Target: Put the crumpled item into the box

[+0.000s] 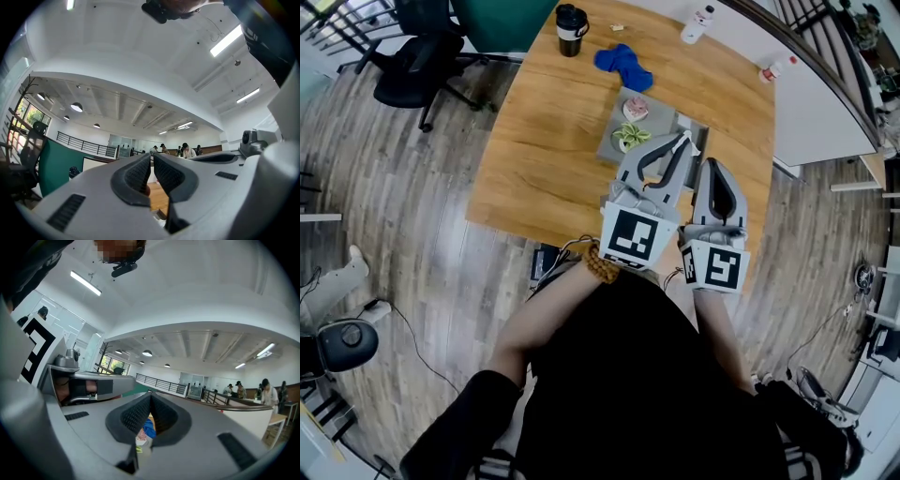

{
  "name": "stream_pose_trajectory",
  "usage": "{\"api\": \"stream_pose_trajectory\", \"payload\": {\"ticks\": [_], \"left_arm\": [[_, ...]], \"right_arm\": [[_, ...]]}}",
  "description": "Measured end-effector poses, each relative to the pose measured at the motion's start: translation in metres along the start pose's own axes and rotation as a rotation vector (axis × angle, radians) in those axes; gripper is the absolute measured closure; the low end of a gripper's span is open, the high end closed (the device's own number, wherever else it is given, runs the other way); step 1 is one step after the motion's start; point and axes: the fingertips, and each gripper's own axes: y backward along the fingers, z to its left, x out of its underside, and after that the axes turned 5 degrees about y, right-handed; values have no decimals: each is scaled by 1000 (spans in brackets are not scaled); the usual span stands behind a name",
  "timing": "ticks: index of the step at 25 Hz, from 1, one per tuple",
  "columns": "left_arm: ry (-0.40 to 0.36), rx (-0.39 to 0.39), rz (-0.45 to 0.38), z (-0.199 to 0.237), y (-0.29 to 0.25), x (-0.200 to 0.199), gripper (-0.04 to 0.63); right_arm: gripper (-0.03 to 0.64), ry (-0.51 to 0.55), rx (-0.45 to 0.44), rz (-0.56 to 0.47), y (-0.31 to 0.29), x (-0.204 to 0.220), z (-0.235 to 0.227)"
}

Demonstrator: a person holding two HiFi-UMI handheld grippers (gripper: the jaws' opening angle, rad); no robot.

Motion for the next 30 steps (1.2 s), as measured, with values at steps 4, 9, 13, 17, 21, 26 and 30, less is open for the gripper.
{"api": "stream_pose_trajectory", "payload": {"ticks": [4,9,13,17,21,26,30], "left_arm": [[21,-14,7,5,0,0,557],[30,-17,-2,8,-1,0,557],[33,-19,-2,10,0,0,557],[36,-21,2,11,0,0,557],[37,-23,2,12,0,1,557],[36,-24,4,12,0,1,557],[36,-21,5,10,1,2,557]], "right_arm": [[610,8,-5,0,-3,-3,0],[610,14,-18,3,-4,-1,4],[609,14,-24,10,-3,1,7],[611,11,-29,12,-4,1,7],[611,11,-34,12,-4,3,8],[611,10,-40,8,-4,2,9],[611,13,-45,9,-3,2,9]]}}
